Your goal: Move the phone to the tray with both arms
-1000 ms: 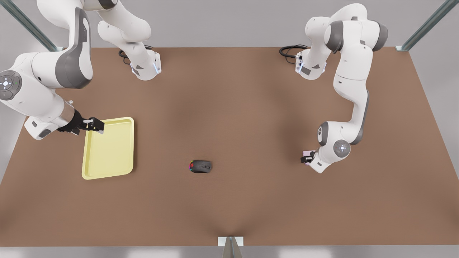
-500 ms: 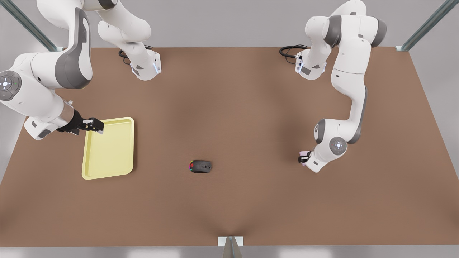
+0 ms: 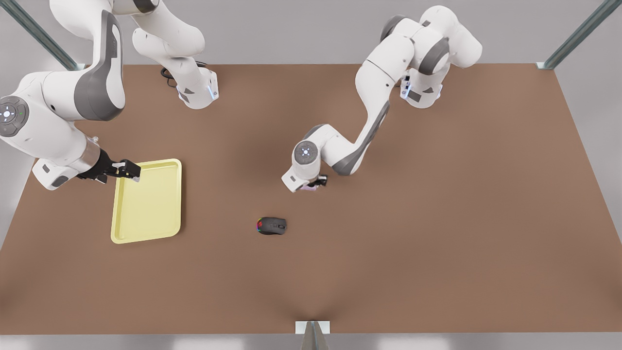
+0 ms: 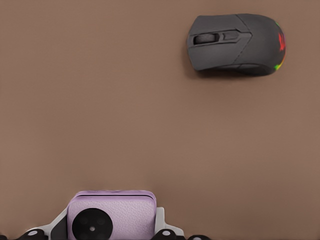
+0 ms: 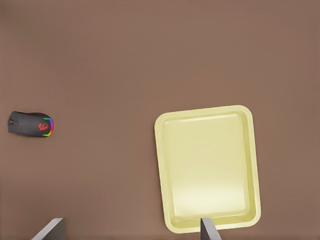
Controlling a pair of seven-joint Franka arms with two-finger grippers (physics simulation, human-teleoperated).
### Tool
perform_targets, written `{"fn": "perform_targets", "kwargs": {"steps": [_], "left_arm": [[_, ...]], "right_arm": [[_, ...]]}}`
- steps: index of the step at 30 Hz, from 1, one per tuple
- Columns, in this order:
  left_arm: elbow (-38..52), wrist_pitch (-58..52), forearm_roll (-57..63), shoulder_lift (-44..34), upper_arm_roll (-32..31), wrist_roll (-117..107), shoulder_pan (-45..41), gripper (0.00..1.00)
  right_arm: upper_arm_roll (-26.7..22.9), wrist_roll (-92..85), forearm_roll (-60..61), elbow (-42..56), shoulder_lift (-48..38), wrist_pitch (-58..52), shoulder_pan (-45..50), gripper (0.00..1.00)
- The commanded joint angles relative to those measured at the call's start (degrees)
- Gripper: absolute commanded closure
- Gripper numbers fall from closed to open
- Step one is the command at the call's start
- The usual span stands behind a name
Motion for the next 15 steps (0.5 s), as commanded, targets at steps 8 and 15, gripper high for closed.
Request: {"fn": "perform_targets", "kwargs": {"steps": [8,15], "left_arm": [[-3.8,3.69,0.33,0.41,-0.16,-12.35,0.04,0.26],[-7.4,3.07,0.25,0.5,-0.16,6.72,-0.49,0.26]], "right_arm": [[-0.06,-0.03,0.03,-0.06,-0.06,-0.02,-0.02,0.0],[-0.14,-0.03,0.03,-0.06,-0.06,-0.02,-0.02,0.0]]}}
